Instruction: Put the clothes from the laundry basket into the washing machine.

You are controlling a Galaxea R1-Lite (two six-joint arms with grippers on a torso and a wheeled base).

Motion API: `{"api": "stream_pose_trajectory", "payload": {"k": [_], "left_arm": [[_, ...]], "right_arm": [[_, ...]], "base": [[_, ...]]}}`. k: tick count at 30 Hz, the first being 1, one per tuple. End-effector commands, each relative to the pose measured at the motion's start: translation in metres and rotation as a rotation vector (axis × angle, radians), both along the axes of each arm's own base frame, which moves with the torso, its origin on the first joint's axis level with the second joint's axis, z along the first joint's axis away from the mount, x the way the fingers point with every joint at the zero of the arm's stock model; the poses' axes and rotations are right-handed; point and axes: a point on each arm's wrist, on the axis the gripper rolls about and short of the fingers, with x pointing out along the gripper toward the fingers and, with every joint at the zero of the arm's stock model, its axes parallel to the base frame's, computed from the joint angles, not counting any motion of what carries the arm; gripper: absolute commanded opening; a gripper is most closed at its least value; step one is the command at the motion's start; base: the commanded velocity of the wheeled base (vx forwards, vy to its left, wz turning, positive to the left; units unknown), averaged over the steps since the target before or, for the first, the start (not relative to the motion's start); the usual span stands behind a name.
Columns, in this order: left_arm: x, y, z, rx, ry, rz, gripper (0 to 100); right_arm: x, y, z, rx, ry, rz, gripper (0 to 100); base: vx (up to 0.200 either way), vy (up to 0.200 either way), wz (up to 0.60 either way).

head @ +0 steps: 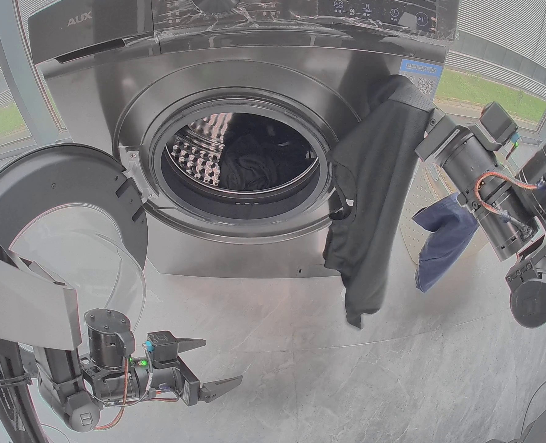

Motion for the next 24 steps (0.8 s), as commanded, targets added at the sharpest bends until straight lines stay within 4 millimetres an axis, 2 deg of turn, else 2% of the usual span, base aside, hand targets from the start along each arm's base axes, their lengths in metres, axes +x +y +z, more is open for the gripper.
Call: {"api": "stream_pose_trajectory", "payload": {"k": [1,11,17,24], "left_arm": [[0.001,-0.003,-0.006,0.008,0.014,-0.012,100],[0.042,-0.021,0.018,-0.095,-0.163,0.013,100],[0.056,-0.032,0.026,-0.14,-0.208,0.011,100],[0.093,-0.05,0.027,-0.193,-0.283,0.076,100]], "right_arm": [[-0.003,0.005,-0.001,-0.002,0.001,0.021,0],[-0.004,0.005,-0.003,-0.008,0.006,0.032,0],[-0.006,0.008,-0.003,-0.009,0.005,0.043,0],[-0.023,0.029,-0.003,-0.003,0.007,0.129,0]], "base": [[0.0,0.0,0.0],[0.0,0.0,0.0],[0.0,0.0,0.0],[0.0,0.0,0.0]]}}
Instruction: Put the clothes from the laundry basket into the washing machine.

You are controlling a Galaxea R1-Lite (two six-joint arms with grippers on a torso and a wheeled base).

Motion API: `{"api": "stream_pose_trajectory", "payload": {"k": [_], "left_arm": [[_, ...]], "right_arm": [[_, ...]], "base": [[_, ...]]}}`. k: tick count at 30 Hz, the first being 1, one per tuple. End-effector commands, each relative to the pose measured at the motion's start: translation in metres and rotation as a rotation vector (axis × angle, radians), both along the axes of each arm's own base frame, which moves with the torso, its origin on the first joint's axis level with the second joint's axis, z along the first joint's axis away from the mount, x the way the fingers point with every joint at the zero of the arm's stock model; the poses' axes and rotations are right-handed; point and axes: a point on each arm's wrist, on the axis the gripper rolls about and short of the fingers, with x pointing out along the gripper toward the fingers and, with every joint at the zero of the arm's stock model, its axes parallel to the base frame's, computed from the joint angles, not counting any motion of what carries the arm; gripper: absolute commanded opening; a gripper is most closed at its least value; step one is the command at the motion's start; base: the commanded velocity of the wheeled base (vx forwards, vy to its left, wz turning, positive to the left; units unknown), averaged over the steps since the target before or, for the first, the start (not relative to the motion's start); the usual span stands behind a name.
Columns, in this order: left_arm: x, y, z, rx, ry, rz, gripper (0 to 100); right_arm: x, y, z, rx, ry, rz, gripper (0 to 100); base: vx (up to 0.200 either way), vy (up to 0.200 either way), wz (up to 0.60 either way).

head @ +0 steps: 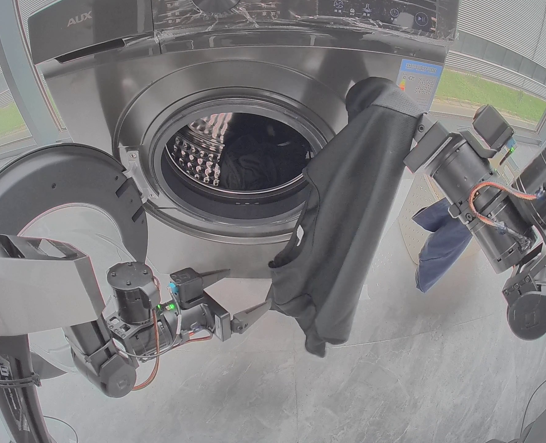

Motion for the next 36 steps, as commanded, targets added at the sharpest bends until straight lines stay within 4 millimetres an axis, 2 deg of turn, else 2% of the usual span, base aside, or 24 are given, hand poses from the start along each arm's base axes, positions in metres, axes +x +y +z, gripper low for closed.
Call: {"api": "stream_pose_trajectory", "payload": {"k": [1,7,13,21,27,36], "left_arm": [[0.021,-0.011,-0.005,-0.028,-0.025,0.027,100],[0.042,-0.021,-0.015,-0.049,-0.042,0.028,100],[0.044,-0.028,-0.025,-0.044,-0.028,0.015,100],[0.039,-0.041,-0.024,-0.047,-0.036,-0.019,100],[0.052,-0.045,-0.028,-0.06,-0.058,0.003,100],[0.054,-0.053,-0.036,-0.059,-0.055,-0.021,100]], "right_arm": [[-0.011,0.014,0.0,0.003,0.0,0.058,0],[-0.019,0.022,-0.003,0.0,0.002,0.097,0],[-0.02,0.023,-0.003,0.001,0.002,0.102,0],[-0.019,0.024,-0.005,-0.003,0.007,0.104,0],[-0.019,0.024,-0.004,-0.002,0.006,0.104,0],[-0.019,0.024,-0.006,-0.005,0.009,0.104,0]], "base": [[0.0,0.0,0.0],[0.0,0.0,0.0],[0.0,0.0,0.0],[0.0,0.0,0.0],[0.0,0.0,0.0],[0.0,0.0,0.0]]}}
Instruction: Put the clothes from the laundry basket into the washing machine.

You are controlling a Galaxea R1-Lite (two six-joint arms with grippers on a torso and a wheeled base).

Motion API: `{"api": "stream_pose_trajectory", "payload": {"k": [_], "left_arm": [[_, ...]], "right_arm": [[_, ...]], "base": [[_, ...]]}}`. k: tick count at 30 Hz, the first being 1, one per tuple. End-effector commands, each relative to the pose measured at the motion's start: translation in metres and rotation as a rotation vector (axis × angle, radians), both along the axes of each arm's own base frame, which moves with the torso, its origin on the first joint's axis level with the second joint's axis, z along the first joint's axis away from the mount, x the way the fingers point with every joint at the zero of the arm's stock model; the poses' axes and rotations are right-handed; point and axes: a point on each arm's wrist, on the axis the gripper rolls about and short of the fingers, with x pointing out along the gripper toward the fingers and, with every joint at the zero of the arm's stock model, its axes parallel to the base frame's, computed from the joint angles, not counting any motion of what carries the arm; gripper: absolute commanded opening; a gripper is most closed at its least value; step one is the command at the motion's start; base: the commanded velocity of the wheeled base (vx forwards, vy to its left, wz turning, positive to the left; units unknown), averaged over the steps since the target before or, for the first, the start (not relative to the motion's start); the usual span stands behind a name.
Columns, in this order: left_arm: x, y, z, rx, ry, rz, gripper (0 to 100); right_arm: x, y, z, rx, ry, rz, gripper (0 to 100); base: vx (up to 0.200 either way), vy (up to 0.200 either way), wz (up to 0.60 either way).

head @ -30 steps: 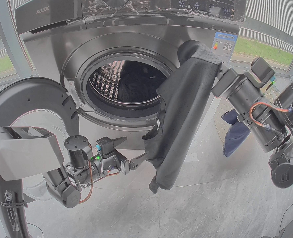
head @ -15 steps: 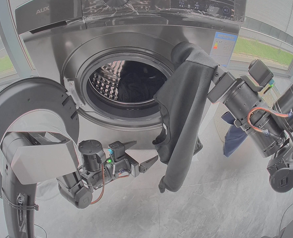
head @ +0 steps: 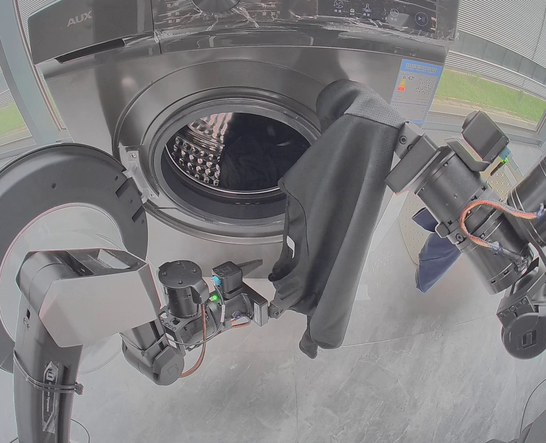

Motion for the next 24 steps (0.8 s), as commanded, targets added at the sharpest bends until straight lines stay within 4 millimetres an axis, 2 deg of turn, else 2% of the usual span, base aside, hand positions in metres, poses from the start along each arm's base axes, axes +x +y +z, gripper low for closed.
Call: {"api": "stream_pose_trajectory", "payload": {"k": [1,12,13,19,24], "left_arm": [[0.004,-0.006,-0.006,-0.002,-0.004,-0.011,100],[0.024,-0.019,-0.016,-0.026,-0.048,-0.002,100],[0.026,-0.02,-0.019,-0.027,-0.046,0.0,0],[0.027,-0.022,-0.019,-0.029,-0.05,-0.002,0],[0.033,-0.021,-0.01,-0.047,-0.087,0.027,0]], "right_arm": [[0.001,0.001,-0.002,-0.005,0.005,0.003,0],[-0.002,0.007,-0.003,-0.005,0.009,0.025,0],[-0.003,0.008,-0.003,-0.004,0.01,0.028,0],[-0.003,0.007,-0.003,-0.002,0.007,0.026,0],[-0.001,0.004,-0.005,0.0,0.005,0.009,0]], "base": [[0.0,0.0,0.0],[0.0,0.0,0.0],[0.0,0.0,0.0],[0.0,0.0,0.0],[0.0,0.0,0.0]]}}
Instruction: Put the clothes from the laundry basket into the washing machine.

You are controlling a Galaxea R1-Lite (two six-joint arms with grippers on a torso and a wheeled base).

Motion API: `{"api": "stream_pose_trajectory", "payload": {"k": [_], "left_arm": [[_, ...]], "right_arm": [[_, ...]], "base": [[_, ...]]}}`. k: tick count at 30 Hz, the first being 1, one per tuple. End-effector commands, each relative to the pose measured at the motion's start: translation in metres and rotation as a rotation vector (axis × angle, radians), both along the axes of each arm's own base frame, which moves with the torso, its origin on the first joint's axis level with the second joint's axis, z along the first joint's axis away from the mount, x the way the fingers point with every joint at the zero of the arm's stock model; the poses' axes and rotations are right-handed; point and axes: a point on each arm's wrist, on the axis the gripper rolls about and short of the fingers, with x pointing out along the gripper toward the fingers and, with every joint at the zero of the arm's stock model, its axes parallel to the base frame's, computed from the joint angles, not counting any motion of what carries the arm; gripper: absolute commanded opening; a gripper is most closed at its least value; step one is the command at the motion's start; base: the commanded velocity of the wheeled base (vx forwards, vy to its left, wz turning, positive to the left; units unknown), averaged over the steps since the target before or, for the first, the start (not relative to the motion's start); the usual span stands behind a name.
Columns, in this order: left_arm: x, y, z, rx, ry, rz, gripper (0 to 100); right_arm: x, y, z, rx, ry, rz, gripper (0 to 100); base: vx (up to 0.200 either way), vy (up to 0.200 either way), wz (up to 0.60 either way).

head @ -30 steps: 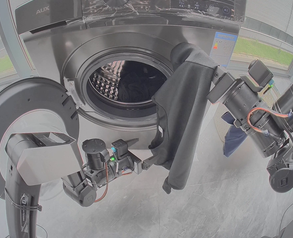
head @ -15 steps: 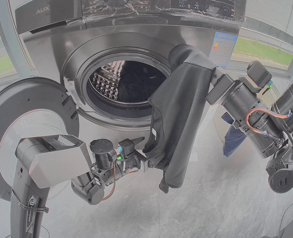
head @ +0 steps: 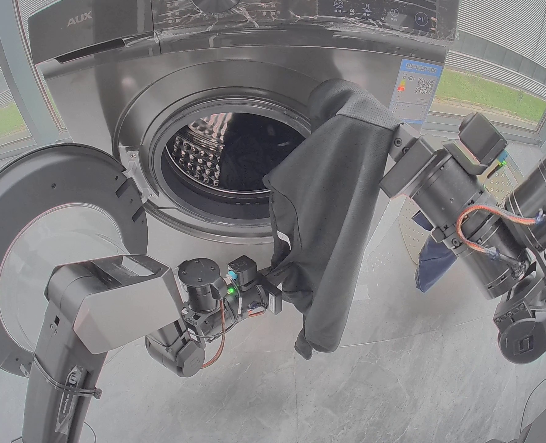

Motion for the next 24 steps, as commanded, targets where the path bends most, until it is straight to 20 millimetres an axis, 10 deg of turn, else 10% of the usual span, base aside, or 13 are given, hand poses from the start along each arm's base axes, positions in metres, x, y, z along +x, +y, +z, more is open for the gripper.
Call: {"api": "stream_pose_trajectory", "payload": {"k": [1,10,24], "left_arm": [[0.004,0.003,0.007,-0.012,-0.025,0.026,0],[-0.022,0.02,0.048,-0.017,-0.044,0.037,0],[-0.033,0.027,0.045,0.012,-0.012,0.045,0]], "right_arm": [[0.003,-0.003,-0.005,-0.014,0.016,-0.017,0],[0.031,-0.025,-0.016,-0.038,0.043,-0.134,0],[0.03,-0.027,-0.011,-0.03,0.03,-0.138,0]], "base": [[0.0,0.0,0.0],[0.0,0.0,0.0],[0.0,0.0,0.0]]}}
